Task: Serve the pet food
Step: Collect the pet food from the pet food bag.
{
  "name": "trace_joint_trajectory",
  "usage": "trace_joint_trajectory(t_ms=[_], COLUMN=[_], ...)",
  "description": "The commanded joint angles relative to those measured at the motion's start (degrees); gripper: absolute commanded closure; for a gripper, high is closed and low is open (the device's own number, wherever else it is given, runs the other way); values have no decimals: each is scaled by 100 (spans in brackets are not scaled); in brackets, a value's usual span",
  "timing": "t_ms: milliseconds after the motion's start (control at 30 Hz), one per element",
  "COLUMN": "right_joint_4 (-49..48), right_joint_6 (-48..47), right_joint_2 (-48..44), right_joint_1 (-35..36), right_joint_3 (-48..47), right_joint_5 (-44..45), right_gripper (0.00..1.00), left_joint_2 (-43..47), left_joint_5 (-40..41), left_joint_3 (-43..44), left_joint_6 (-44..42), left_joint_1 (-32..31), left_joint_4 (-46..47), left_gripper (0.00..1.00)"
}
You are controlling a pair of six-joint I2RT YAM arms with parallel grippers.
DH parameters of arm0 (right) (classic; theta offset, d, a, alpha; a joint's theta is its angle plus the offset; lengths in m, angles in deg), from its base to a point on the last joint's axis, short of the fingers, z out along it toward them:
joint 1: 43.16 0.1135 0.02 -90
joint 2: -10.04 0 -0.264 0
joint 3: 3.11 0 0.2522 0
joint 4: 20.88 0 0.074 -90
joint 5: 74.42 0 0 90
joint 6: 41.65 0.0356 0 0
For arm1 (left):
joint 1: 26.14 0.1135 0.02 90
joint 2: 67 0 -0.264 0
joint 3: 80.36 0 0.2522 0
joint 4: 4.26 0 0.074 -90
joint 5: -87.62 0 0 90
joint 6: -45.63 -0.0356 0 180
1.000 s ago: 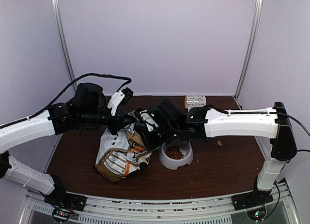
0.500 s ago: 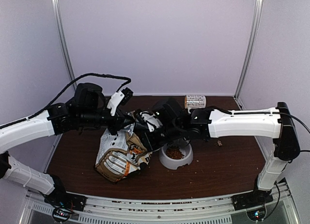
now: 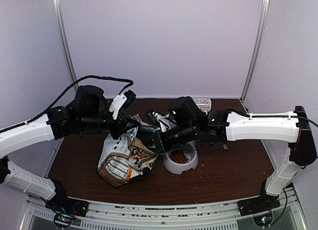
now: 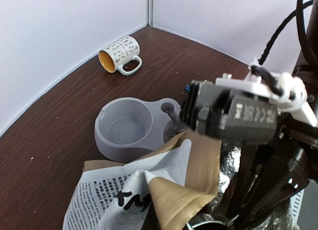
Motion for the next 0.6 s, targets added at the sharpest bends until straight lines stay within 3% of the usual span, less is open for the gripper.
trace_joint_trajectory(t_ms=[0,567], right_joint_4=[-499,-860], right_joint_6=[632,1367], right_joint_2=[-505,-1718], right_joint_1=[-125,-786], right_joint_3=[291,1556], right_joint_5=[-385,-189], right_gripper=[100,100], left_joint_2=[147,355], left_joint_5=[268,495], left_joint_3=[-76,-132], left_joint_6=[-53,-120], left_joint_1=[10,10], left_joint_4=[305,319], left_gripper=[100,100])
